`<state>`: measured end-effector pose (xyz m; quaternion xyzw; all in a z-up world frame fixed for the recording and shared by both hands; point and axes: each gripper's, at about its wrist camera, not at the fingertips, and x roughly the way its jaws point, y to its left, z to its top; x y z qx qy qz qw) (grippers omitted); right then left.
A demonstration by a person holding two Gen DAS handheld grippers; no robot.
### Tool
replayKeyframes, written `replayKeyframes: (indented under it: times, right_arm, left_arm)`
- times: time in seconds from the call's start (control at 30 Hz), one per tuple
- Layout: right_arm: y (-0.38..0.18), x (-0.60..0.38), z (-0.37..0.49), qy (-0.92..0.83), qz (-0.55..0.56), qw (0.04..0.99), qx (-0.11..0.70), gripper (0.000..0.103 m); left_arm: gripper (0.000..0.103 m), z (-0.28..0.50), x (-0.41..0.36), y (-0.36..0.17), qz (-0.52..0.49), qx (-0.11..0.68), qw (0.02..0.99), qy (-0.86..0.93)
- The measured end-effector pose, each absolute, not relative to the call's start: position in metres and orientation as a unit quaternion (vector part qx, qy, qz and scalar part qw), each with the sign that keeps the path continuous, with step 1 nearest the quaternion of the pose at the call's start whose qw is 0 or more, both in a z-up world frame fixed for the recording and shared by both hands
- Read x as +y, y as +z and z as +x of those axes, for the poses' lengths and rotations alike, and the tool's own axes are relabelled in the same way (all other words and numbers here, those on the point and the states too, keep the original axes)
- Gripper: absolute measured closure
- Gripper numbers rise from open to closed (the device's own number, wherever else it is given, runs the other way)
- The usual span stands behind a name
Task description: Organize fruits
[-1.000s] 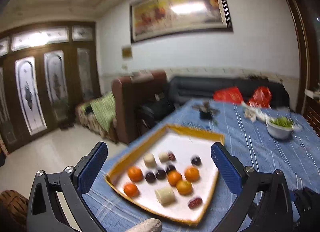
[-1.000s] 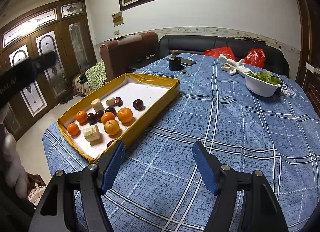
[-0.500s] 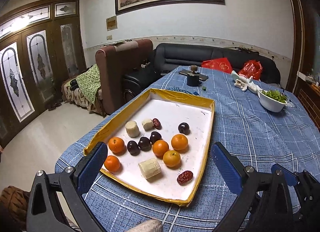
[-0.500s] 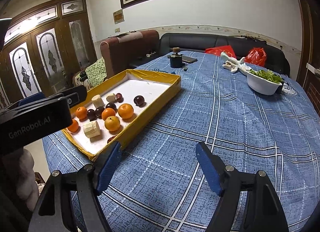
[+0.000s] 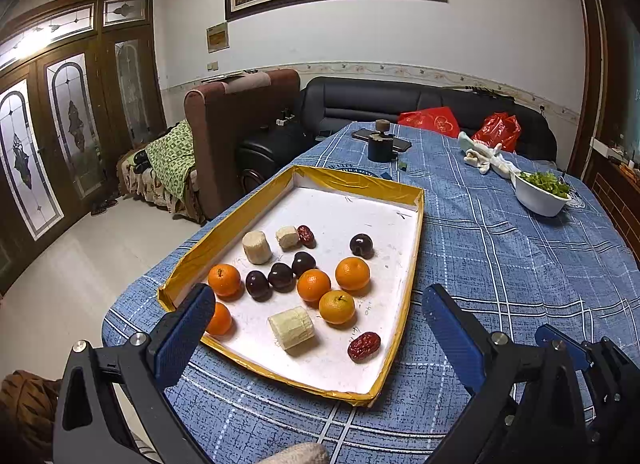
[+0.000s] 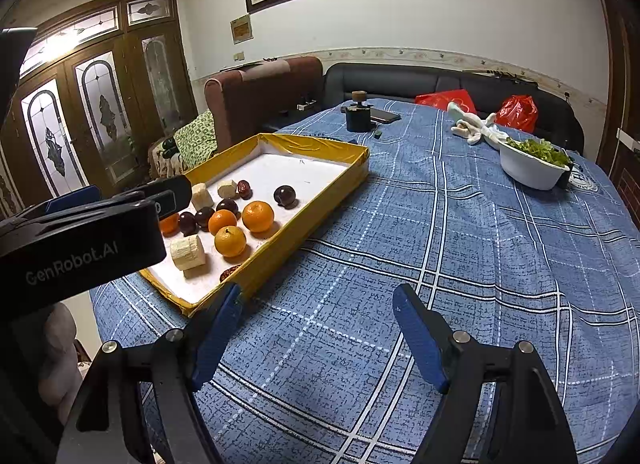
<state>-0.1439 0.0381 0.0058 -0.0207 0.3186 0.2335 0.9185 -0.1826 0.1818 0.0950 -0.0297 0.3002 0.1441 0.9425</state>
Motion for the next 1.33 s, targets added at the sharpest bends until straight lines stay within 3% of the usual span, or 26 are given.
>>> replayKeyframes:
  times: [1.33]
  right_arm:
    - [0.0,0.033,-0.138,0.239,-0.011,0.914,0.329,0.018]
  left_arm:
    - [0.0,-0.174,0.169,0.086,-0.01,0.318,0.94,0.119]
